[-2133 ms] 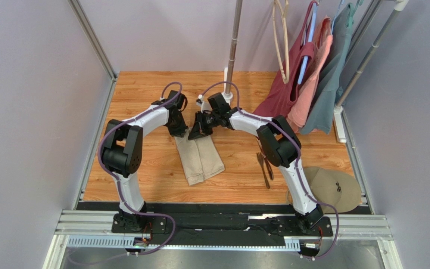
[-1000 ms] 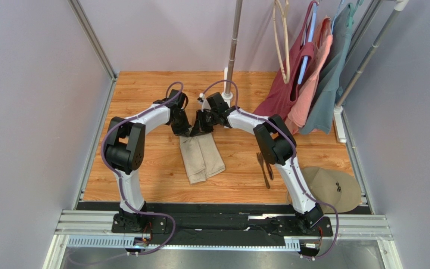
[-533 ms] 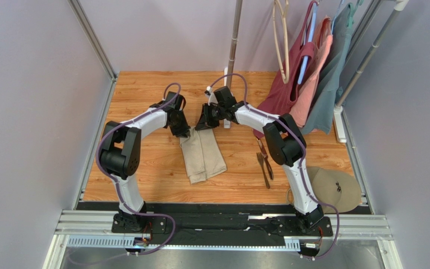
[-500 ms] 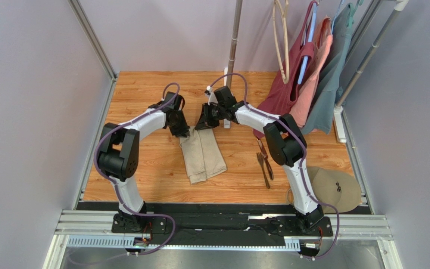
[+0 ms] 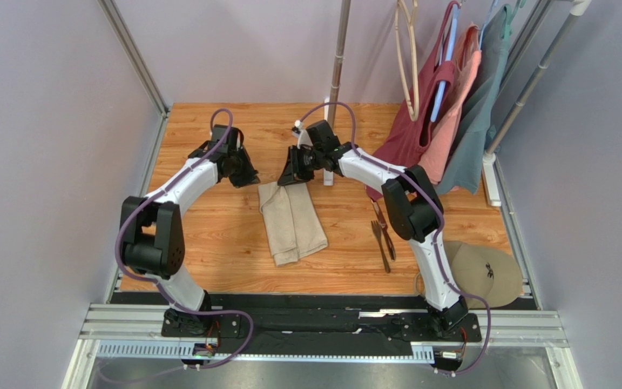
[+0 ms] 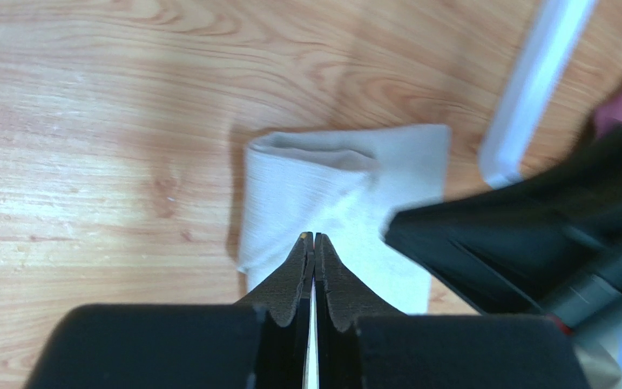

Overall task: Fold the napkin into a case and place the utensils inside
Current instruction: Smooth out the 2/3-rectangle-folded napkin at the center of the board.

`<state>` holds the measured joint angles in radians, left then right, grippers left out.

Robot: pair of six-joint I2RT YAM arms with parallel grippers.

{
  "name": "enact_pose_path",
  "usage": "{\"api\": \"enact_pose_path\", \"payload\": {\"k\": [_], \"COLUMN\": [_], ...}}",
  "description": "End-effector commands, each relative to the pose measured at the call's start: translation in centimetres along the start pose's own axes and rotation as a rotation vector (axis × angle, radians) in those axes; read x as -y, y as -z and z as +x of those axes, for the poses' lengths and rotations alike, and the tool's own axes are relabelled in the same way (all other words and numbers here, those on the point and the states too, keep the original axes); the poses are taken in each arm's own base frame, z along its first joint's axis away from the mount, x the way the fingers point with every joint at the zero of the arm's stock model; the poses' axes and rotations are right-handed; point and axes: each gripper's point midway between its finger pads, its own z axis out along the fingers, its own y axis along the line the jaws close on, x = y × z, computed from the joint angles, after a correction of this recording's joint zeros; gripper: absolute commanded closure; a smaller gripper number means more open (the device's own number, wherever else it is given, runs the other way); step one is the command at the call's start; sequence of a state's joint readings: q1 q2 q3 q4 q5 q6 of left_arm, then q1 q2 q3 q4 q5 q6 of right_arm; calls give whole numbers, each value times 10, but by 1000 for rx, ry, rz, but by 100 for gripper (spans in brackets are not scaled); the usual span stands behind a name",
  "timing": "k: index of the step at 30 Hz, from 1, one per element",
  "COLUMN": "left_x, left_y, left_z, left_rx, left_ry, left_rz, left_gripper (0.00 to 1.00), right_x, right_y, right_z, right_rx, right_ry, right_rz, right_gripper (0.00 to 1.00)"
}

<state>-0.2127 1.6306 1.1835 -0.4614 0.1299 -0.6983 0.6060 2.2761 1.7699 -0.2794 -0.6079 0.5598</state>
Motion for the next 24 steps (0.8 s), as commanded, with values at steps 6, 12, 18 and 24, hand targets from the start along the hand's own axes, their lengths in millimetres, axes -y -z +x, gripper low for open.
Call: {"api": "enact_pose_path", "payload": {"k": [6, 12, 18, 24], "left_x": [-17, -18, -20, -14], "left_y": [-45, -54, -56, -63], "left_z": [29, 40, 42, 47], "left_rx": [-137, -157, -153, -176], "left_ry": [95, 124, 132, 133], "left_rz": [-17, 0, -11, 11], "left_gripper": [97, 98, 98, 98], "right_x": [-51, -34, -5, 24], "right_y": [-25, -36, -30, -30], "right_z": [-14, -11, -13, -14], "right_rx": [3, -4, 11, 6], "right_ry": [68, 34, 9, -4], "right_rz": [-118, -88, -34, -3], "right_gripper": [82, 89, 93, 95]}}
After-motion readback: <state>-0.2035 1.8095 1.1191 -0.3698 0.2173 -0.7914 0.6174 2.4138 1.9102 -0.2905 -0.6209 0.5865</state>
